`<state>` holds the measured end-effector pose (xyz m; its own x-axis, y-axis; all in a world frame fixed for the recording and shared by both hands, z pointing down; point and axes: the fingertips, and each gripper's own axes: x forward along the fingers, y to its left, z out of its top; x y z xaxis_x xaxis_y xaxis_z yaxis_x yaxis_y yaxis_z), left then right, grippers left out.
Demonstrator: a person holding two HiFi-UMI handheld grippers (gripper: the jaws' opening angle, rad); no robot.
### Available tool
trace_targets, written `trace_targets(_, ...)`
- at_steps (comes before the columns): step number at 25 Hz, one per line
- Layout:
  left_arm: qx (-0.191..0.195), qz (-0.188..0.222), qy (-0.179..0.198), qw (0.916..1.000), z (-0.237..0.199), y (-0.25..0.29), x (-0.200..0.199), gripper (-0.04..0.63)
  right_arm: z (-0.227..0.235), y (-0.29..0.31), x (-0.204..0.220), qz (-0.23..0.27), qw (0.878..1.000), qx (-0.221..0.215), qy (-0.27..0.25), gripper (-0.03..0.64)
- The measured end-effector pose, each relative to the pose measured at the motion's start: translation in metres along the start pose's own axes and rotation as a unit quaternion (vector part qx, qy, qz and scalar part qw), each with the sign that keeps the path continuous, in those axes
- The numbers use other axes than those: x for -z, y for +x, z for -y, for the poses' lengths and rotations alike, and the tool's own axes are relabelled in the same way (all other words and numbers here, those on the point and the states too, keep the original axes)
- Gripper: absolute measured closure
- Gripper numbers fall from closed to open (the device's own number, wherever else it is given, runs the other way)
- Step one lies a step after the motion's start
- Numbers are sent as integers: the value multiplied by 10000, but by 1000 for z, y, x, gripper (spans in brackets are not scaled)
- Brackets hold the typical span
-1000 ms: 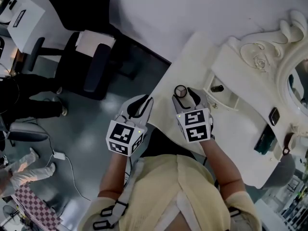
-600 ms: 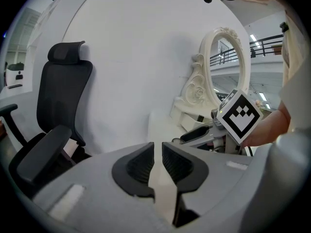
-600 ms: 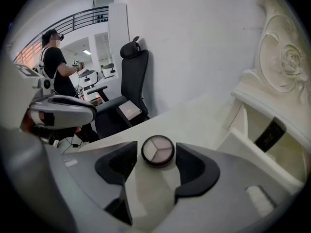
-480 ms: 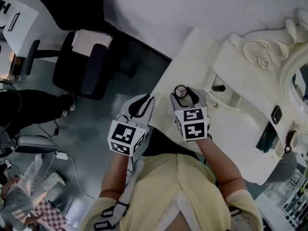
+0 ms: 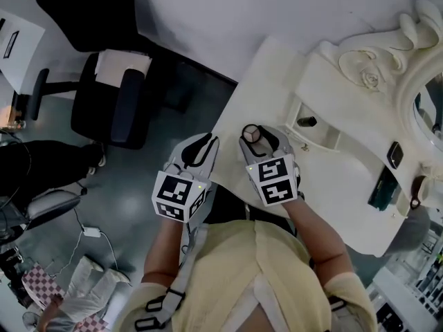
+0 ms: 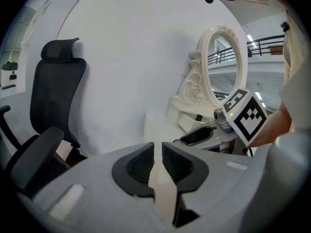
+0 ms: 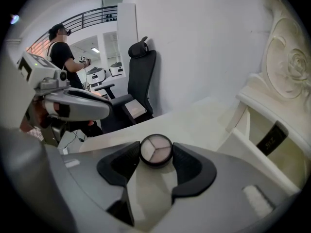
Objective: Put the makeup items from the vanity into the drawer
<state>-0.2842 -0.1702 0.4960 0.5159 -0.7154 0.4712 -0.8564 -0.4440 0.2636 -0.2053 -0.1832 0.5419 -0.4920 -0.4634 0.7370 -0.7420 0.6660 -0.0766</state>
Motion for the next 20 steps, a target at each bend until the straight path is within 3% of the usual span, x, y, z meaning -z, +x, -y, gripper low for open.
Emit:
trace_targets(13,443,85,387,9982,45,33,-29,541,9,-64,-9,549,9976,-375,-188,400)
trace_targets(20,610,189,558,9964,79,47,-46,541,36,-110,-12,780,9962,-225,-306,400)
